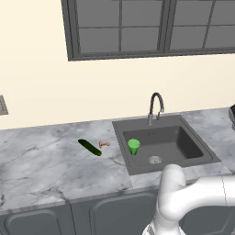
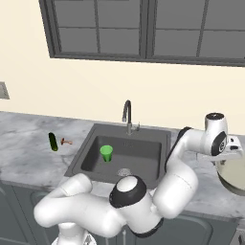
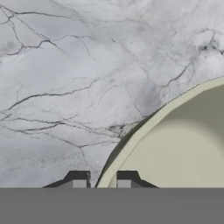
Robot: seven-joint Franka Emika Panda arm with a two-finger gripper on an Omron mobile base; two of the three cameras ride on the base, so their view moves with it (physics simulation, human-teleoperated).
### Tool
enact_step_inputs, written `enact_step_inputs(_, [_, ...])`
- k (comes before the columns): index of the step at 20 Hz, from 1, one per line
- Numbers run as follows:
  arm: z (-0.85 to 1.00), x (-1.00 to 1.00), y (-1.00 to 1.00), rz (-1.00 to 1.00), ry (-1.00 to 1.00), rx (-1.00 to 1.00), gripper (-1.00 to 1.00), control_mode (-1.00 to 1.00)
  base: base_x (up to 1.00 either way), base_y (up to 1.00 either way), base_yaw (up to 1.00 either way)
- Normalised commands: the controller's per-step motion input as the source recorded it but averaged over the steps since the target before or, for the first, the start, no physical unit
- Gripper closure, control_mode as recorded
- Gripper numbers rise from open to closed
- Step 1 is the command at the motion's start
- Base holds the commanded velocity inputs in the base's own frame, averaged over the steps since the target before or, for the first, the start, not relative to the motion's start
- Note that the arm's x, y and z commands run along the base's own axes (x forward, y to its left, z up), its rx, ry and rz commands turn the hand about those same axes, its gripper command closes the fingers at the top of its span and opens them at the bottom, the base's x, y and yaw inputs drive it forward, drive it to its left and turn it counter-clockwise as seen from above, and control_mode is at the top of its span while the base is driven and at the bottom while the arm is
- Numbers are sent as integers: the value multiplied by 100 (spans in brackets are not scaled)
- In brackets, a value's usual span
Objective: Remove the cucumber and mushroom from the sink. Then move the bowl and cup from the counter to the sink for washing.
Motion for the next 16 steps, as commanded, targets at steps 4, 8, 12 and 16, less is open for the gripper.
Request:
enact_step_inputs(4, [34, -6, 9, 8, -2, 0, 100, -100, 0, 0, 0])
enact_step_inputs(8, [34, -8, 5, 13, 0, 0, 100, -100, 0, 0, 0])
enact_step_inputs(12, [27, -16, 5, 17, 0, 0, 100, -100, 0, 0, 0])
enact_step_inputs(16, [21, -26, 8, 25, -2, 0, 100, -100, 0, 0, 0])
